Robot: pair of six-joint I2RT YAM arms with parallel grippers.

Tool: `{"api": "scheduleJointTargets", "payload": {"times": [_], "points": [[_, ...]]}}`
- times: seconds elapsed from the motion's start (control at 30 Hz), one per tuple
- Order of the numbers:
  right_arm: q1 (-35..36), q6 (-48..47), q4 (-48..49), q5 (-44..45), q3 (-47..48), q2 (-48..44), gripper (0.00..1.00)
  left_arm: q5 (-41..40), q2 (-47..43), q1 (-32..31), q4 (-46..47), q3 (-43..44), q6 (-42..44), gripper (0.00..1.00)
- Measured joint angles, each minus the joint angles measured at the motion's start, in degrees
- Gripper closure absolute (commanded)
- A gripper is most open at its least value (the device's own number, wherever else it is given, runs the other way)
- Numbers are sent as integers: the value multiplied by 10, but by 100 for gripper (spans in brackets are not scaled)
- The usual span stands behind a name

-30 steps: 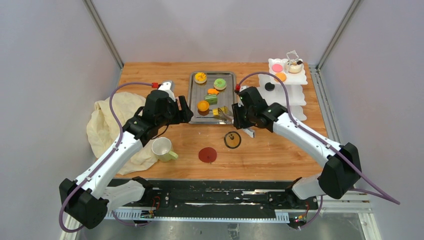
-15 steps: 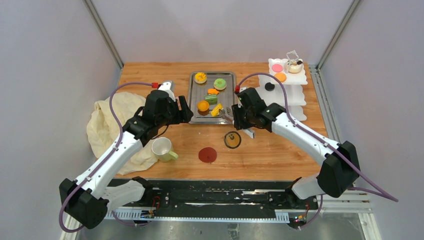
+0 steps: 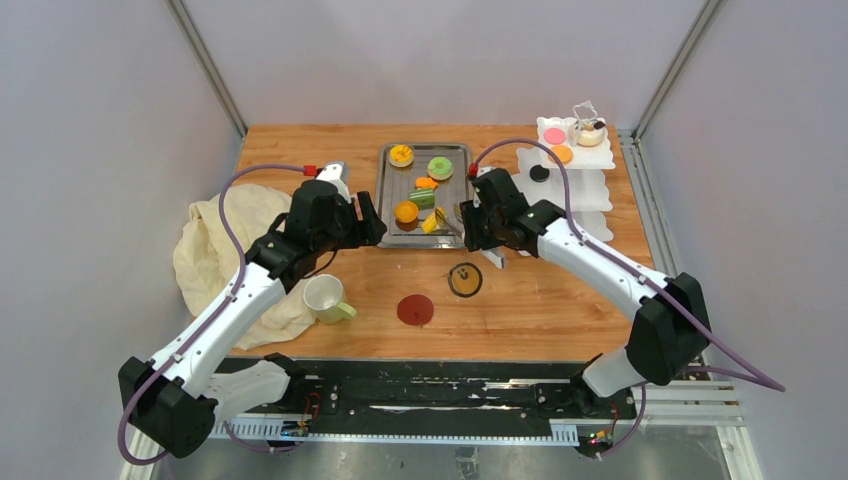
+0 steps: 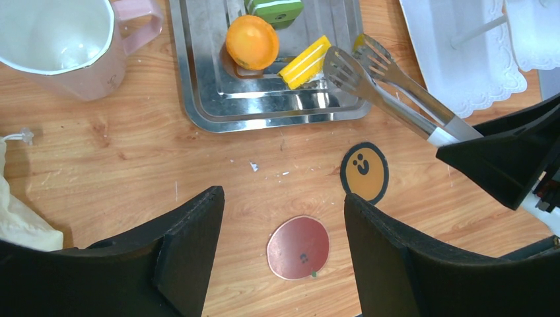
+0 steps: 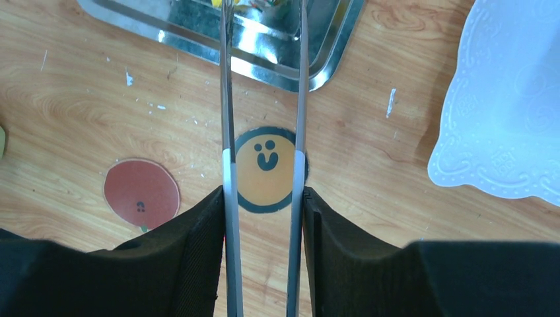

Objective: Serve the afternoon tea

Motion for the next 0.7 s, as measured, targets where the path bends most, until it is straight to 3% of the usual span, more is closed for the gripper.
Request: {"api": "scheduleJointTargets", "payload": {"times": [0.2, 0.3, 0.5, 0.7], "points": [[-10, 1, 20, -5, 7, 27, 57, 0, 0, 0, 0, 0, 0, 29], [-14, 0, 34, -21, 7, 41, 66, 0, 0, 0, 0, 0, 0, 29], [-17, 4, 50, -45, 7, 52, 97, 0, 0, 0, 1, -1, 0, 29], [-17, 4, 44, -43, 6, 39, 99, 0, 0, 0, 2, -5, 0, 29]]}}
